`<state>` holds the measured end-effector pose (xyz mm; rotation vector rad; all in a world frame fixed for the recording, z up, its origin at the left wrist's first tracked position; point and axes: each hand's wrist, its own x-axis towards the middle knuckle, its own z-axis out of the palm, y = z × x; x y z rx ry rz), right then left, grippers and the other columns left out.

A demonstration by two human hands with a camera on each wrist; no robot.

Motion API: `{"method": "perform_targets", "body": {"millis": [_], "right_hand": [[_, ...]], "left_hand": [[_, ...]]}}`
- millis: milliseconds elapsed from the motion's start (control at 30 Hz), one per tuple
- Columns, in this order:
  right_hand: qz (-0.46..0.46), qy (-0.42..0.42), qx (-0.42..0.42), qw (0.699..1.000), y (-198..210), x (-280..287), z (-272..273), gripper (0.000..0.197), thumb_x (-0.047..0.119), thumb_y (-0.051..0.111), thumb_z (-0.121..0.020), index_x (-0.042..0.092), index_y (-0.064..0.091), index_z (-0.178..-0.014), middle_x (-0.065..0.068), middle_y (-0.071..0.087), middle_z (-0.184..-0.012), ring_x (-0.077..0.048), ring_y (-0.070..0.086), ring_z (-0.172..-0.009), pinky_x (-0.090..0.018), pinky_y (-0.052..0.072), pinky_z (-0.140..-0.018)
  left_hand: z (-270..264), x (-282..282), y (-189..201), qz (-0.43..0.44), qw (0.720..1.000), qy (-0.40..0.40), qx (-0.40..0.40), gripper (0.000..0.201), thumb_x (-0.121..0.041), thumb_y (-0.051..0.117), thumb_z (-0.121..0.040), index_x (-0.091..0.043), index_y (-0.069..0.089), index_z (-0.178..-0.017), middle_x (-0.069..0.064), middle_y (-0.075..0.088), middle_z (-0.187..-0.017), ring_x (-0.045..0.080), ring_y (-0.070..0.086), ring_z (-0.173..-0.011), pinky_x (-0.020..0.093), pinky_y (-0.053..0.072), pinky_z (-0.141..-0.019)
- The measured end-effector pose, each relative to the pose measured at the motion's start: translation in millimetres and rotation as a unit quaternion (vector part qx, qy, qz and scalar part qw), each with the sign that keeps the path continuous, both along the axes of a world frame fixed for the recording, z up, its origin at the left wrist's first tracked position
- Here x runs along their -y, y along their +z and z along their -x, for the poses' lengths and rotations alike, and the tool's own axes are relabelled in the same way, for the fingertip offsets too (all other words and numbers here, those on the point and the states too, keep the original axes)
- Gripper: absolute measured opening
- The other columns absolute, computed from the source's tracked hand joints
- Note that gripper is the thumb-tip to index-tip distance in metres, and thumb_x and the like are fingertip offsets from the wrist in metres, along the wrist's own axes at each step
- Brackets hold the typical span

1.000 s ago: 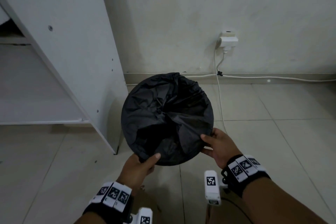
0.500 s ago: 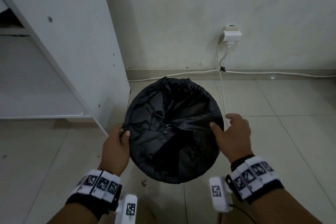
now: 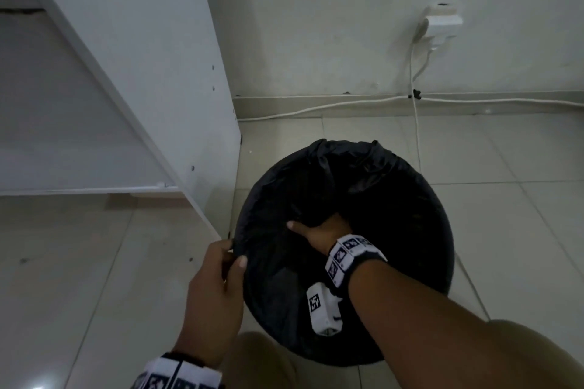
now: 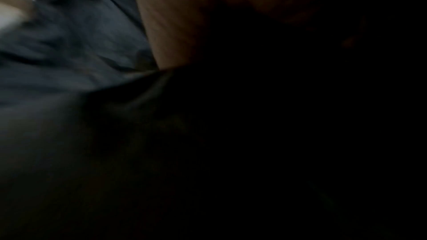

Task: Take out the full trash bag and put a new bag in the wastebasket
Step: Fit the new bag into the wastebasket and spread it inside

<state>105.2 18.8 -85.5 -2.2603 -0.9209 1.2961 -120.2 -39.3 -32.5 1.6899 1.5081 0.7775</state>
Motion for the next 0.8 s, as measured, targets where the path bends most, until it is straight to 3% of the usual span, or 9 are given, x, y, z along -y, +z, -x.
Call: {"method": "perform_targets", "body": {"millis": [133,267,333,400,467,533,600,700,800], "right_hand": [[-0.025,-0.004,-0.049,0.998,-12,-9,-2,0.109,0.075,0.077,-0.053,0.022,0.046,-0.144,-0.002,0.054,-0.143,-0.025,0.054,-0.126,-0.032,0.043,-0.106],[-0.088,-0.015,0.051,0.995,-3,-8,-2,0.069,0.055,0.073,-0.075,0.015,0.059,-0.129,-0.007,0.065,-0.126,-0.026,0.062,-0.113,-0.025,0.048,-0.094],[-0.114,-0.051,0.097,0.987,7,1,-4,0.067,0.057,0.074,-0.068,0.011,0.063,-0.115,-0.011,0.066,-0.117,-0.026,0.064,-0.102,-0.029,0.052,-0.088],[-0.193,-0.078,0.118,0.971,24,15,-3,0.049,0.048,0.079,-0.069,0.012,0.063,-0.099,-0.004,0.064,-0.103,-0.017,0.061,-0.090,-0.023,0.049,-0.075],[-0.283,-0.025,0.163,0.945,39,22,3,0.035,0.041,0.082,-0.070,0.017,0.062,-0.088,0.002,0.062,-0.093,-0.011,0.058,-0.086,-0.019,0.047,-0.072],[-0.305,0.053,0.209,0.928,44,14,7,0.043,0.043,0.082,-0.068,0.020,0.064,-0.099,0.000,0.062,-0.104,-0.018,0.058,-0.098,-0.032,0.052,-0.085],[-0.235,0.117,0.234,0.936,36,-5,6,0.073,0.051,0.081,-0.065,0.021,0.056,-0.126,-0.005,0.057,-0.128,-0.027,0.054,-0.116,-0.039,0.047,-0.100],[-0.095,0.212,0.156,0.960,5,-36,2,0.094,0.058,0.078,-0.070,0.021,0.038,-0.147,-0.003,0.047,-0.147,-0.024,0.047,-0.132,-0.030,0.036,-0.109],[-0.003,0.276,0.112,0.955,-21,-51,-3,0.107,0.064,0.076,-0.068,0.023,0.026,-0.153,-0.003,0.038,-0.155,-0.024,0.040,-0.138,-0.032,0.032,-0.112]], "left_hand": [[3,1,-1,0.014,1.000,0.002,0.013,0.017,-0.030,0.051,-0.100,-0.030,0.053,-0.117,-0.017,0.068,-0.096,-0.009,0.062,-0.087,0.006,0.046,-0.065],[-1,-4,2,0.018,1.000,0.015,0.018,0.016,-0.033,0.050,-0.100,-0.031,0.053,-0.116,-0.018,0.068,-0.095,-0.005,0.064,-0.086,0.011,0.046,-0.064],[-3,-8,4,0.021,0.999,0.019,0.023,0.016,-0.034,0.050,-0.100,-0.031,0.054,-0.115,-0.017,0.068,-0.095,0.001,0.066,-0.085,0.016,0.047,-0.067],[-3,-10,5,0.023,0.999,0.020,0.022,0.016,-0.033,0.051,-0.100,-0.030,0.054,-0.116,-0.017,0.068,-0.095,0.004,0.066,-0.086,0.021,0.048,-0.069],[-3,-11,6,0.022,0.999,0.015,0.023,0.018,-0.032,0.050,-0.100,-0.028,0.054,-0.117,-0.017,0.068,-0.096,0.001,0.066,-0.085,0.017,0.047,-0.067],[-2,-9,6,0.021,1.000,0.007,0.022,0.018,-0.030,0.051,-0.100,-0.027,0.055,-0.117,-0.017,0.068,-0.095,-0.005,0.064,-0.085,0.010,0.047,-0.065],[-1,-5,5,0.019,1.000,0.004,0.019,0.016,-0.026,0.053,-0.100,-0.027,0.055,-0.115,-0.017,0.069,-0.090,-0.009,0.063,-0.086,0.005,0.045,-0.066],[-1,1,5,0.018,1.000,0.005,0.021,0.019,-0.021,0.057,-0.098,-0.033,0.057,-0.112,-0.022,0.070,-0.090,-0.011,0.064,-0.087,0.002,0.044,-0.066],[-1,5,3,0.031,0.999,0.008,0.027,0.020,-0.021,0.057,-0.097,-0.033,0.058,-0.113,-0.019,0.072,-0.087,-0.010,0.064,-0.089,0.001,0.045,-0.067]]}}
